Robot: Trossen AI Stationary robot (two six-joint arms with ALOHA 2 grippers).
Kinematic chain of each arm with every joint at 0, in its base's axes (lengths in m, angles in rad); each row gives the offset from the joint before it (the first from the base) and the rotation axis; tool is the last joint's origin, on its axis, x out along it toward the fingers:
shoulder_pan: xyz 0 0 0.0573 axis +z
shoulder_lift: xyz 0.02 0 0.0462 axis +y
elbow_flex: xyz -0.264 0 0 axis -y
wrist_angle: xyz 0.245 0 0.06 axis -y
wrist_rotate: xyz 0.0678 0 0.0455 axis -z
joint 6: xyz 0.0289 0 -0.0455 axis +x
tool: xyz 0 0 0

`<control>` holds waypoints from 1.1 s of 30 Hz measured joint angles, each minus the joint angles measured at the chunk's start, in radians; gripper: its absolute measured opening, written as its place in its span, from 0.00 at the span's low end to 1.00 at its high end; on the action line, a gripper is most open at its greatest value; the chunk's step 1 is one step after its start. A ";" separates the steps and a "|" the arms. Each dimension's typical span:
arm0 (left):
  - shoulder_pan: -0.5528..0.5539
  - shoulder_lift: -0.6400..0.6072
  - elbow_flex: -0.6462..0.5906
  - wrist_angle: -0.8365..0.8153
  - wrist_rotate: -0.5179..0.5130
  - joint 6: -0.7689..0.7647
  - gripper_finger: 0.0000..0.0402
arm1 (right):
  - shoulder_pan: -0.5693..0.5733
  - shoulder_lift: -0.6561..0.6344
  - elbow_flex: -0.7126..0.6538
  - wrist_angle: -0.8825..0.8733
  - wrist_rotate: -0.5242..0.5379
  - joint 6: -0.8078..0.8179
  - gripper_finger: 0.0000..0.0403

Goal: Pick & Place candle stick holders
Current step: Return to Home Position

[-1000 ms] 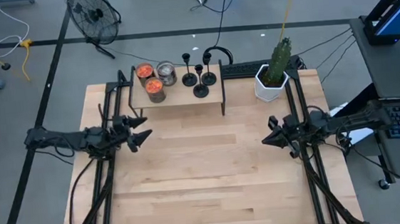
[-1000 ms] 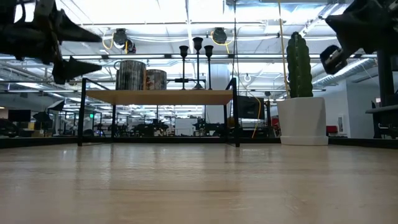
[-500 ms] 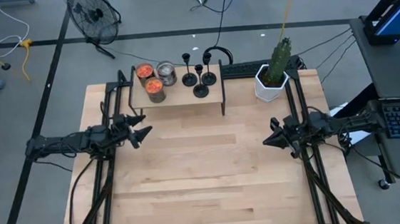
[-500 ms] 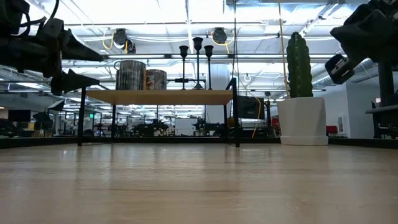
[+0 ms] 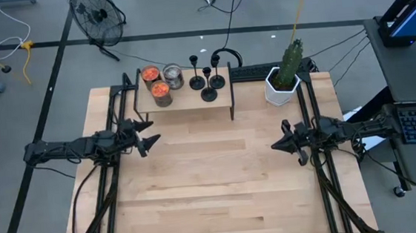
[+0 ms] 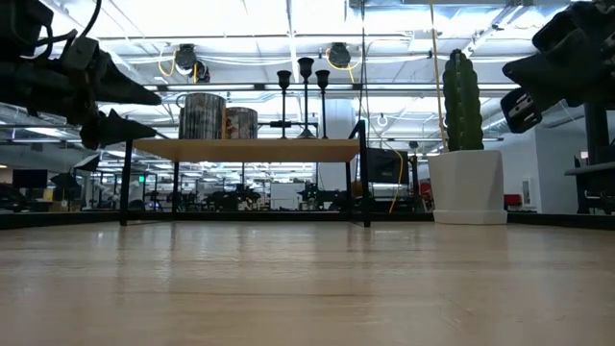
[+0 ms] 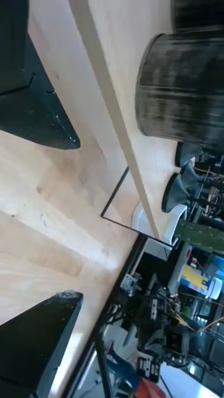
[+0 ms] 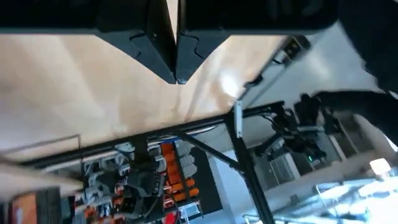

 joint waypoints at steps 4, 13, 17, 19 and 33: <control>0.000 0.000 0.000 0.002 -0.033 0.022 0.99 | 0.000 0.000 0.000 -0.005 0.075 -0.121 0.00; 0.000 0.000 0.000 0.003 -0.044 0.020 0.99 | 0.000 0.000 -0.001 -0.003 0.146 -0.163 0.00; 0.000 0.000 0.000 0.003 -0.044 0.021 0.99 | 0.000 0.000 -0.001 -0.002 0.147 -0.163 0.00; 0.000 0.000 0.000 0.003 -0.044 0.021 0.99 | 0.000 0.000 -0.001 -0.001 0.147 -0.163 0.00; 0.000 0.000 0.000 0.003 -0.042 0.021 0.99 | 0.000 0.000 -0.002 0.000 0.147 -0.163 0.00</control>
